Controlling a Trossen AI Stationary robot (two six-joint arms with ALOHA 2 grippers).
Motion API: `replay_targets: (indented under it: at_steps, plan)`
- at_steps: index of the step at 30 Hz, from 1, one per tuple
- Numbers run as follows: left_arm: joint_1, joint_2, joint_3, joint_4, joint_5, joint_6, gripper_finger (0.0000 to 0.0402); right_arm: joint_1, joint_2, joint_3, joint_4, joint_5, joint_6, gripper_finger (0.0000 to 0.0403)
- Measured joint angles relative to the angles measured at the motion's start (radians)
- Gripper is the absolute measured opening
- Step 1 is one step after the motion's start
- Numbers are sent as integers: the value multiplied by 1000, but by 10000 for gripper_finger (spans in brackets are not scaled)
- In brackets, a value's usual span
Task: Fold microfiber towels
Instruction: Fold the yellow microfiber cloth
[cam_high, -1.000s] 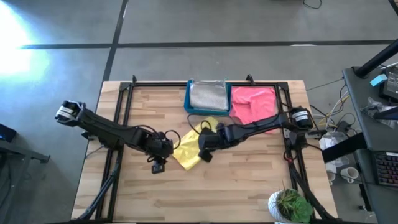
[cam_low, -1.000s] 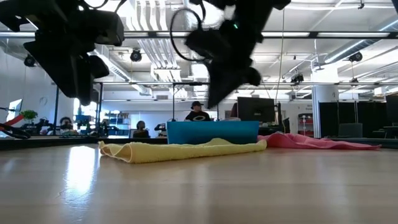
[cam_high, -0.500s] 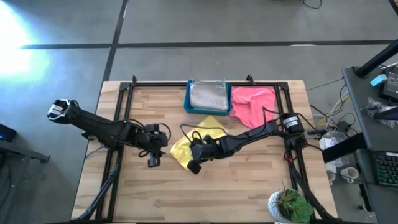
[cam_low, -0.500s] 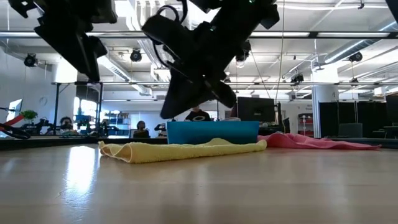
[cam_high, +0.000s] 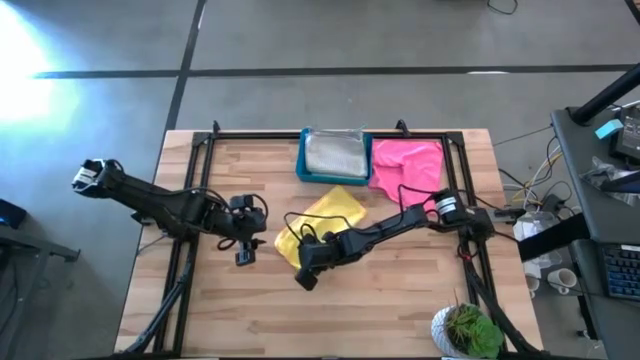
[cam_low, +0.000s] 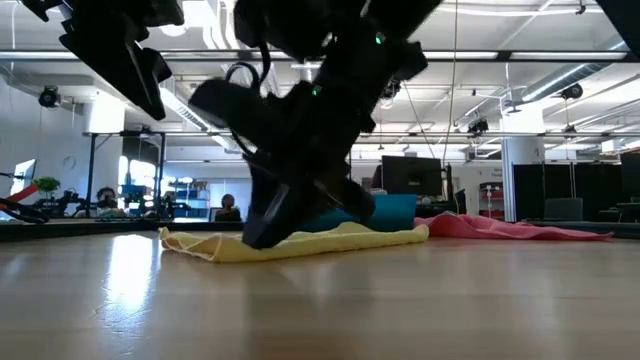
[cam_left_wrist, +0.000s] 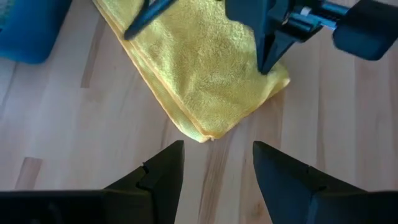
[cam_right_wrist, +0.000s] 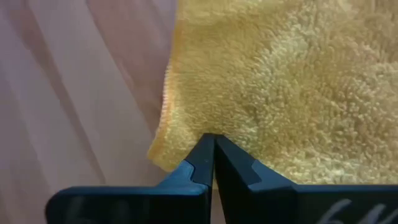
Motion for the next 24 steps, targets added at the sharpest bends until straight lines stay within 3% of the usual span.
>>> replay_targets:
  at_steps: [11, 20, 24]
  plan:
    - [0, 2, -10, 11, 5, 1, 176, 77, -3, 83, -350, -77, -31, 8]
    - [0, 65, -19, 19, 16, -1, 176, 186, -3, 115, -509, -129, -89, 8]
    - [0, 112, -19, 21, 91, -3, 176, 238, -3, 115, -569, -130, -89, 8]
